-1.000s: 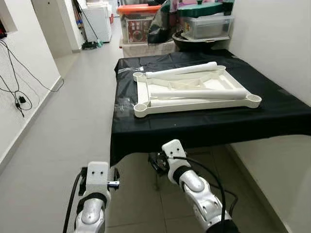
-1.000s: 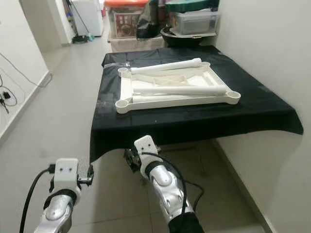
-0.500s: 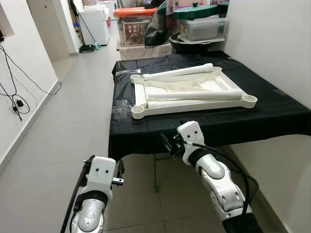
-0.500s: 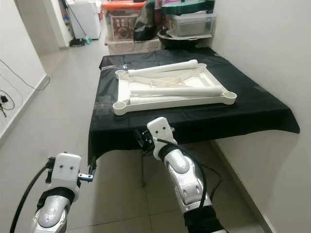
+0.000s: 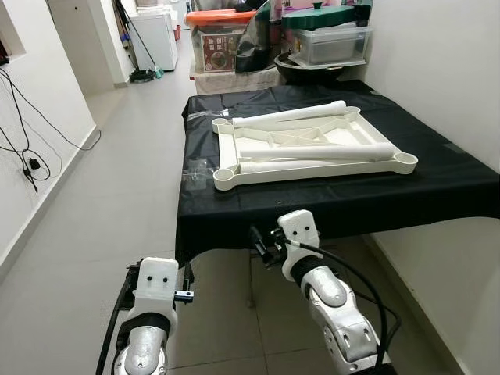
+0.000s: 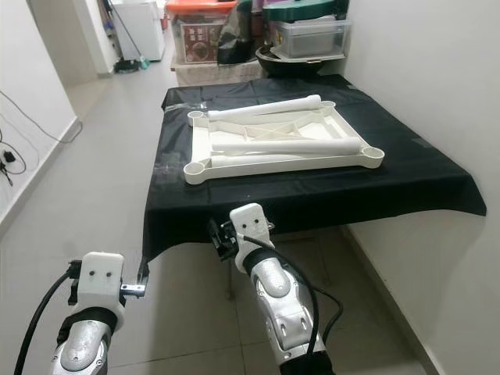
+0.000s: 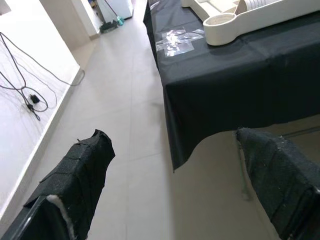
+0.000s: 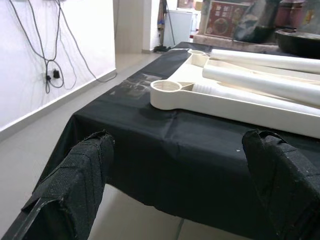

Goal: Building children table

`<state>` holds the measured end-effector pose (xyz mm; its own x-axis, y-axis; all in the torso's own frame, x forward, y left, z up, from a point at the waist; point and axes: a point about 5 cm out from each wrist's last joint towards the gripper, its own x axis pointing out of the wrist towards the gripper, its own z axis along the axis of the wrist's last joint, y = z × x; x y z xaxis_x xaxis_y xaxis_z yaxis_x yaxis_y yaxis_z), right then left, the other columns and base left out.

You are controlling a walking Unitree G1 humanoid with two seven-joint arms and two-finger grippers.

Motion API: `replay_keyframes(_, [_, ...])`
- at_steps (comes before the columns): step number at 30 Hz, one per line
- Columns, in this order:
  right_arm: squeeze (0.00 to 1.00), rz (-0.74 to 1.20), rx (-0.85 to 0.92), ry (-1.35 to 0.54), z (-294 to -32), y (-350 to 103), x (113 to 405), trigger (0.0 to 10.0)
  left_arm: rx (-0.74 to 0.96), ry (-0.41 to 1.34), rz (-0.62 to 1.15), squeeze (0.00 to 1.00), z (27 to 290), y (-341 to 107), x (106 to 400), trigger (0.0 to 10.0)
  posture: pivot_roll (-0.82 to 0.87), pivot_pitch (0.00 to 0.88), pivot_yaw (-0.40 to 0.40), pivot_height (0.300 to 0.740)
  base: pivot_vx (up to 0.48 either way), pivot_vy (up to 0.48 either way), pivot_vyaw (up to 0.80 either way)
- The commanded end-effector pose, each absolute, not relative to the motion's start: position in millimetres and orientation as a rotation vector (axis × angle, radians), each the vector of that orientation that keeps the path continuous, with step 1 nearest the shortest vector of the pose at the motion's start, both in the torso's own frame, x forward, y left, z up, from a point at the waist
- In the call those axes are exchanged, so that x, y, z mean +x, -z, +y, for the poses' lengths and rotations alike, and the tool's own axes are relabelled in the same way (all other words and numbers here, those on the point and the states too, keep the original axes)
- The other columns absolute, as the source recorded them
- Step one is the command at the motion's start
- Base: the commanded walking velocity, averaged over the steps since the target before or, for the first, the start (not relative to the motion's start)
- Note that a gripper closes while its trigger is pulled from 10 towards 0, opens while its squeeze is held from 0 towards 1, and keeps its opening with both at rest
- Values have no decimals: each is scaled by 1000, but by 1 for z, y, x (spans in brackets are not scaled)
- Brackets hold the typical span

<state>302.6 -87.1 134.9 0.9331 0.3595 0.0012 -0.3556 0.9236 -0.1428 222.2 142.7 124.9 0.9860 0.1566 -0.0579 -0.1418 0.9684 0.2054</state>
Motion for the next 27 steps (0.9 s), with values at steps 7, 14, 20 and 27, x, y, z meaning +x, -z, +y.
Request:
replay_keyframes(7, [0, -28, -159, -374, -88, -139, 307, 10000, 215, -162, 62, 0, 147, -129, 222, 10000, -48, 0, 21, 740, 75, -249, 0])
replay_keyframes(14, [0, -31, -164, -374, -86, -138, 306, 10000, 209, -166, 58, 0, 149, -129, 222, 10000, -48, 0, 21, 740, 289, -379, 0])
replay_keyframes(20, [0, -48, -176, -388, -81, -141, 309, 10000, 198, -173, 37, 0, 151, -134, 225, 10000, -44, 0, 12, 740, 376, -296, 0])
replay_keyframes(27, [0, -58, -174, -394, -77, -142, 310, 10000, 182, -190, 41, 0, 154, -135, 227, 10000, -41, 0, 14, 740, 195, -189, 0])
